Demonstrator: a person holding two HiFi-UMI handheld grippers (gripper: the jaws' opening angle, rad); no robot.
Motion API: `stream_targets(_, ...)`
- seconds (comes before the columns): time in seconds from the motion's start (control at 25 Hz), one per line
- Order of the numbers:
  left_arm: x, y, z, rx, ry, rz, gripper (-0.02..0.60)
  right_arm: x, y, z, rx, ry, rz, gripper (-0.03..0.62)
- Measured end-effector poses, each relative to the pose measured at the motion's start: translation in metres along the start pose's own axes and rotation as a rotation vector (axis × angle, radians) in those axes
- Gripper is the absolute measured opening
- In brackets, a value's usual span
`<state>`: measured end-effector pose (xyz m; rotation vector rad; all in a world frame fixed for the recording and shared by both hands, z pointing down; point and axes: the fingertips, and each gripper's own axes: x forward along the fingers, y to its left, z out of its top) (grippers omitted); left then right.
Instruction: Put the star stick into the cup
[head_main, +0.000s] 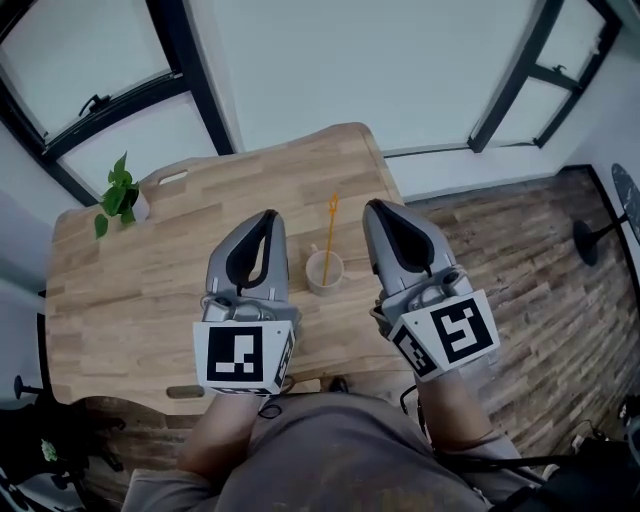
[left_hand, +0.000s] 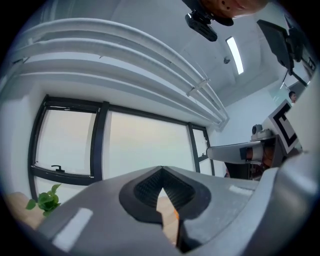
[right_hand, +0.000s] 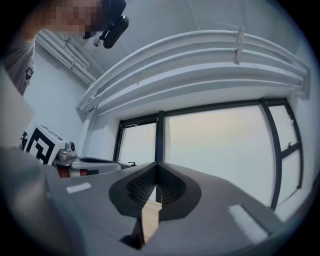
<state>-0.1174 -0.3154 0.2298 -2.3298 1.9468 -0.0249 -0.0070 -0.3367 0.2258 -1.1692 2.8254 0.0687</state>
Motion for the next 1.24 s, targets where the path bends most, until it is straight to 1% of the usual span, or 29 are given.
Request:
stream_targets(0.28,-0.005,-0.006,0.006,0.008,-0.007,-0.005,0.000,-0.005,0.004,0.005,-0.022,-0.012,-0.005,0.023)
stream_targets(0.48,-0.005,-0.007,0.003,0.005,-0.005,-0.008,0.000,-0.007,0.002,0.004,-0.011,-0.014,-0.014,0.023)
stream_targets(1.24,0.003,0.007,-0.007,-0.012,-0.002,-0.025,0.000,0.009,0.004,-0.006,-0.006,0.000,-0.025,0.023)
